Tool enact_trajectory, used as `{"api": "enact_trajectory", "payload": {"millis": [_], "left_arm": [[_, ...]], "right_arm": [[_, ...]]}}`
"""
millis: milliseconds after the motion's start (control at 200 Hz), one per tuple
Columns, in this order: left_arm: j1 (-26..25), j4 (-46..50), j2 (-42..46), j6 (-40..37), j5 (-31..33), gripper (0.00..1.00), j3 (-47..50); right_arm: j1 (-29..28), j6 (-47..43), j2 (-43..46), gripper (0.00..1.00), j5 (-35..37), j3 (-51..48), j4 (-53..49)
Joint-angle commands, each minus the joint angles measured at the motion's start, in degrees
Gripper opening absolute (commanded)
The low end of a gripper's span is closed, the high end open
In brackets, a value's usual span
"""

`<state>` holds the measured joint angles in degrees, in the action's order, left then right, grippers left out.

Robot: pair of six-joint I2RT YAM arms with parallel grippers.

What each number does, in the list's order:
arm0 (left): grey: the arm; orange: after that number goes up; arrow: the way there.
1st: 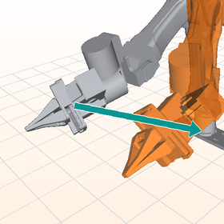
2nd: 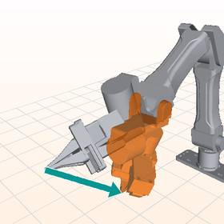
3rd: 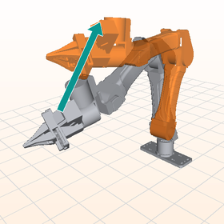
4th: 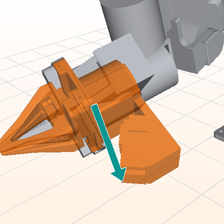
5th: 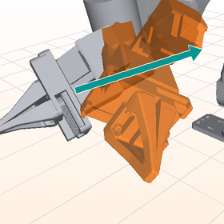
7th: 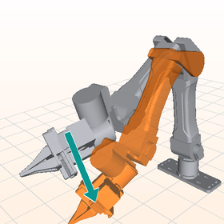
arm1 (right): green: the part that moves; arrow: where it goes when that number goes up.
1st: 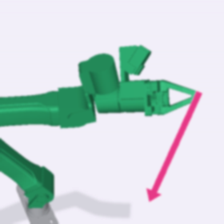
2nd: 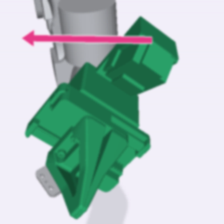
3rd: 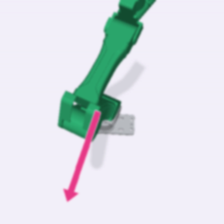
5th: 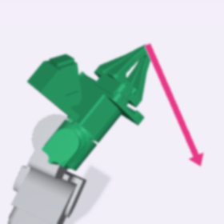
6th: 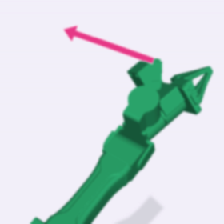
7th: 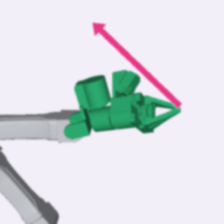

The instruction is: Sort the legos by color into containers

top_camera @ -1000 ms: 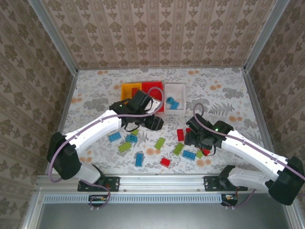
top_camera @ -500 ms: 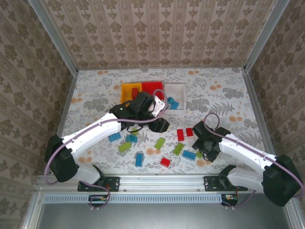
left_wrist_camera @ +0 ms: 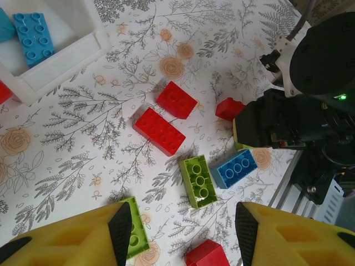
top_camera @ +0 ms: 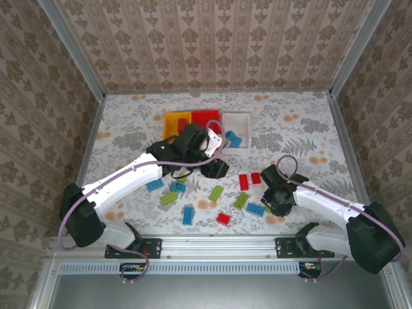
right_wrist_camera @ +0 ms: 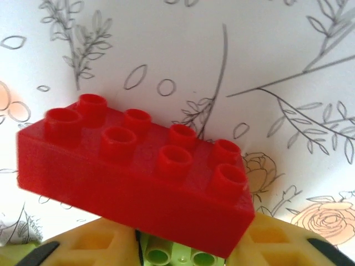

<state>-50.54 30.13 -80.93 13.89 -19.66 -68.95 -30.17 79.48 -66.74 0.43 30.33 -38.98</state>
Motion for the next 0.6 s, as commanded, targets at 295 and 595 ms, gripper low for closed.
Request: {"api": "enact_trajectory", "payload": {"millis": [295, 595], "left_arm": [[7.8, -1.9, 9.6, 8.3, 7.9, 0.54, 4.0], [17.8, -0.5, 17.3, 15.1, 11.2, 0.55, 10.9]], "right_arm": [[-5.3, -16.3, -2.7, 0.2, 5.7, 19.5, 0.0], [-11.3, -35.6, -26.4, 0.21, 2.5, 41.8, 18.0]]}}
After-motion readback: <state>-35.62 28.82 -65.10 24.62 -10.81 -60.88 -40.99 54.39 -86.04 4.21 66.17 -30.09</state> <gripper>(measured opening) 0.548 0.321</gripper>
